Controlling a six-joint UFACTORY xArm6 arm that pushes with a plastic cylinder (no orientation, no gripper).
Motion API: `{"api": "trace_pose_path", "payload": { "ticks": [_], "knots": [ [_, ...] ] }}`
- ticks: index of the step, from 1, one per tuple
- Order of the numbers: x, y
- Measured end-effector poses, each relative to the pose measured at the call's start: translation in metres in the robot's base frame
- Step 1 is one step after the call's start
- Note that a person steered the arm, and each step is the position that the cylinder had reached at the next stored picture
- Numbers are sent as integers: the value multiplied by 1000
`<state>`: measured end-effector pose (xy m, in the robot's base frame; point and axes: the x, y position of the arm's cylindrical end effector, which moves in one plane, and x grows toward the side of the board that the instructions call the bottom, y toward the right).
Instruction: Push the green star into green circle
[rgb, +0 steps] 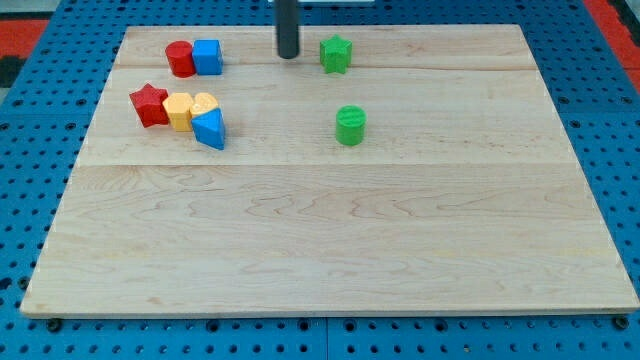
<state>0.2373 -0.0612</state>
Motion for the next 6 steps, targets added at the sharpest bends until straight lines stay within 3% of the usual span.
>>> {"api": "trace_pose_path", "payload": {
  "ticks": [1,2,4,6],
  "knots": [
    [-22,9],
    [-14,60],
    [54,57],
    [1,69]
  ]
}}
